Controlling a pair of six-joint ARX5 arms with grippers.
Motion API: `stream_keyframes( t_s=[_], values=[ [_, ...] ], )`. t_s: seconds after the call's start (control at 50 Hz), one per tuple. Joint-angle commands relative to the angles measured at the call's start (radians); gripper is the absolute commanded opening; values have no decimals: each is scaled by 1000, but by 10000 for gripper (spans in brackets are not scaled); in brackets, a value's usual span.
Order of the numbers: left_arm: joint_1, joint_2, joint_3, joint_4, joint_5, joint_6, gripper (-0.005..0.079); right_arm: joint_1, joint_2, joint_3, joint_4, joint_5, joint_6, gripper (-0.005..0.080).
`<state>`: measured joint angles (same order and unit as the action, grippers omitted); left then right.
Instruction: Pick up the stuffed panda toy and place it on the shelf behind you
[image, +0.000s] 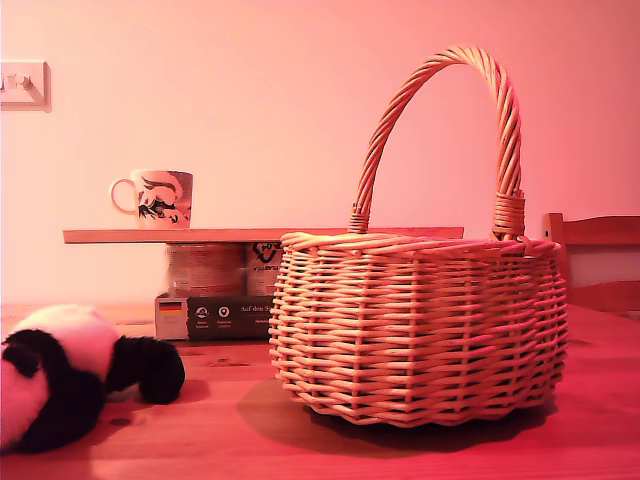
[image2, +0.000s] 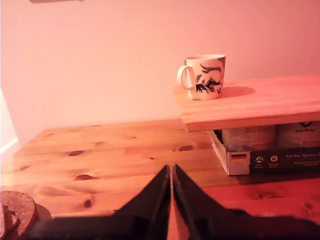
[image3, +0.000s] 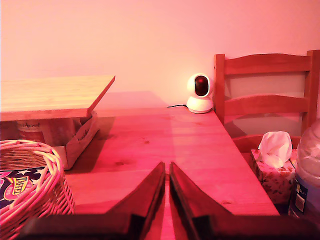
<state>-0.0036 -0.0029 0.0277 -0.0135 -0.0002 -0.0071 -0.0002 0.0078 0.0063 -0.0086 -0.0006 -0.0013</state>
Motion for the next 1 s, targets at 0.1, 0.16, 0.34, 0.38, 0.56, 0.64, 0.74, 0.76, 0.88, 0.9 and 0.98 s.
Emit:
stream_keyframes(
  t_s=[0.1,0.16,0.34,0.38,0.56,0.64,0.74,0.76,0.88,0.9,0.98],
  values=[
    [11,-10,-53,-174,150,59,-22,-15,-6,86,-430,26,-48,-13],
    [10,-10,-53,-174,150,59,-22,-15,-6,86,-429,27,-48,-13],
    [10,-10,-53,-167,184,39,-22,-14,-6,86,-385,-64,-35,-13],
    [10,-10,-53,-165,202,31,-22,-13,-6,86,-376,-111,-22,-13],
    [10,-10,-53,-163,275,-11,-22,1,-6,86,-310,-348,-1,-13],
    [10,-10,-53,-154,314,-31,-22,16,-6,87,-258,-459,9,-13],
    [10,-10,-53,-123,364,-83,-22,43,-6,90,-193,-563,34,-13],
    [10,-10,-53,-115,372,-94,-22,49,-6,92,-190,-575,43,-13],
    [5,-10,-53,-59,430,-160,-22,93,-6,109,-190,-637,126,-13],
    [3,-10,-53,-52,438,-163,-22,102,-6,113,-190,-647,132,-13],
    [-6,-10,-51,-28,456,-163,-22,132,-6,134,-190,-679,164,-13]
  ],
)
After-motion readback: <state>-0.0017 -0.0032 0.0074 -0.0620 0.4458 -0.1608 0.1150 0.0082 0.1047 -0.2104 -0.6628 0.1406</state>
